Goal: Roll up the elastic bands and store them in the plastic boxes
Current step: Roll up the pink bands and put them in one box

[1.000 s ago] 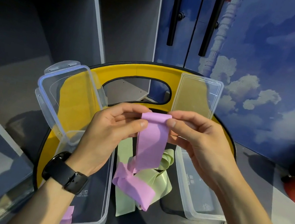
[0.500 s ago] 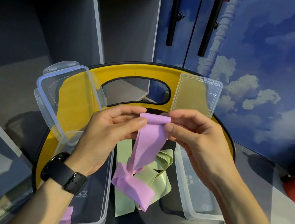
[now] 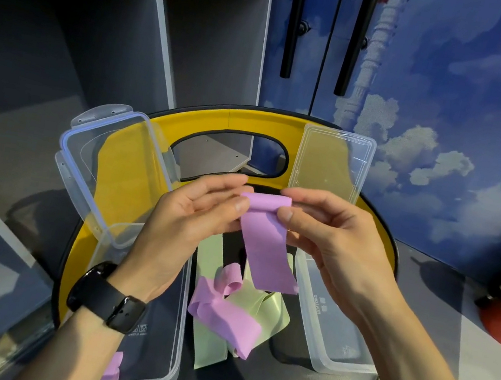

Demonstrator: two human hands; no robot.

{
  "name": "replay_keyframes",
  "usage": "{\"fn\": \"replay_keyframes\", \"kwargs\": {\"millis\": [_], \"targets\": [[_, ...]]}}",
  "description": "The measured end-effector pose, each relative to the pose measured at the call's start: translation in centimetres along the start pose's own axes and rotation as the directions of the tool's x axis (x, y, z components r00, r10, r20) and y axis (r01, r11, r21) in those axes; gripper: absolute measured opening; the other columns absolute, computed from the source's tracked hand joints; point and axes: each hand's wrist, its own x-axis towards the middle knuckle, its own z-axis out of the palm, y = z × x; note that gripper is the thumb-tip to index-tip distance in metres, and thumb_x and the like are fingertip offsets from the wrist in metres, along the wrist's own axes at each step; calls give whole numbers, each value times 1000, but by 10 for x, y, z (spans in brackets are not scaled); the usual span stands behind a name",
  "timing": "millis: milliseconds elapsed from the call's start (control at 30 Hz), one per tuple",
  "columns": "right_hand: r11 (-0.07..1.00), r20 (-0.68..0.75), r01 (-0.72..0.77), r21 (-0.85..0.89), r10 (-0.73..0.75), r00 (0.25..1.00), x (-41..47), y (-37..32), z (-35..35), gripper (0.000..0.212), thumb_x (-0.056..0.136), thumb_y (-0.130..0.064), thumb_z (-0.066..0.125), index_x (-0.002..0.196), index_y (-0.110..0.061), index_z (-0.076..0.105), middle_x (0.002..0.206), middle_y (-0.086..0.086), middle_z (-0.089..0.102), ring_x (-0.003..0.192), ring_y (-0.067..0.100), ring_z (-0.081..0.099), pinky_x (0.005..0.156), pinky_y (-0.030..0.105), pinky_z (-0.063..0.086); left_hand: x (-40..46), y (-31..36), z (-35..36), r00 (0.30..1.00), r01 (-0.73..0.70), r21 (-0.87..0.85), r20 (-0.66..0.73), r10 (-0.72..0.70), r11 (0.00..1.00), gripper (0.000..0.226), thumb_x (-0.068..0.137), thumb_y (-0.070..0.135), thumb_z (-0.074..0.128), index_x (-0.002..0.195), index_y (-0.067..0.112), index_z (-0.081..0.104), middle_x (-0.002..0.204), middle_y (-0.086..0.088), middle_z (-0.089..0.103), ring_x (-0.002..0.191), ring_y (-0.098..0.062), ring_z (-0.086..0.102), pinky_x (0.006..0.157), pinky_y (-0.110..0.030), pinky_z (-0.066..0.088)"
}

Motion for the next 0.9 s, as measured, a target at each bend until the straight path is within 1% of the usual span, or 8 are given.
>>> {"fn": "replay_keyframes", "kwargs": {"millis": [67, 167, 300, 367, 467, 633, 800, 900], "targets": [[1000, -16, 5, -8, -6, 1000, -1, 0, 0, 18, 77, -8, 71, 94, -13, 73, 90, 9, 77, 82, 24, 67, 77, 40, 56, 0, -1, 2, 999, 22, 31, -41, -21, 999, 32, 77, 28, 68, 108, 20, 68, 101, -2, 75, 92, -17, 71, 76, -26, 57], [999, -26, 16, -35, -17, 1000, -2, 1, 1, 16, 79, -6, 72, 92, -14, 74, 91, 9, 76, 85, 35, 64, 77, 46, 51, 1, -2, 1, 998, 16, 80, -56, -12, 997, 31, 74, 28, 66, 103, 19, 69, 94, -3, 76, 85, -17, 72, 73, -27, 58], [998, -19, 17, -52, -18, 1000, -2, 2, 2, 18, 80, 0, 70, 91, -13, 74, 94, 8, 76, 94, 36, 67, 89, 60, 48, 1, -4, -1, 999, -15, 108, -42, 20, 994, 25, 74, 25, 67, 98, 21, 69, 92, -2, 76, 87, -17, 72, 74, -25, 58], [999, 8, 12, -47, -12, 1000, -2, 2, 2, 20, 77, -2, 72, 93, -14, 73, 98, 7, 76, 100, 36, 67, 92, 62, 47, 2, -5, -1, 999, -36, 121, -33, 40, 992, 21, 77, 20, 66, 98, 21, 69, 93, -1, 75, 90, -16, 71, 76, -24, 58], [999, 20, -33, 13, 32, 999, -2, 2, 1, 32, 71, -16, 72, 103, -14, 71, 98, 6, 76, 91, 26, 70, 89, 47, 54, 2, -5, -3, 997, -56, 92, -48, 60, 994, 22, 75, 18, 67, 97, 20, 69, 95, -2, 75, 90, -14, 70, 75, -22, 56], [998, -27, -53, 18, 54, 998, 0, 3, 1, 20, 84, -15, 68, 102, -6, 73, 90, 12, 74, 74, 18, 66, 71, 30, 59, 2, -6, -2, 994, -92, 79, -45, 96, 993, 24, 82, -2, 65, 95, 17, 70, 102, 1, 75, 98, -12, 69, 79, -20, 54], [997, -42, -37, 68, 40, 998, -1, 3, 0, 20, 83, -6, 68, 102, -2, 72, 93, 15, 75, 75, 19, 67, 71, 29, 59, 3, -8, 0, 993, -113, 67, -33, 115, 991, 27, 82, -8, 64, 92, 16, 71, 105, 5, 74, 101, -10, 68, 80, -18, 52], [997, -56, -21, 73, 26, 998, 0, 3, 1, 17, 81, -3, 70, 97, -5, 73, 93, 16, 75, 79, 22, 66, 76, 33, 57, 3, -9, -2, 995, -96, 75, 6, 96, 993, 30, 83, -5, 66, 102, 17, 69, 109, 4, 73, 104, -12, 67, 82, -20, 52]]}}
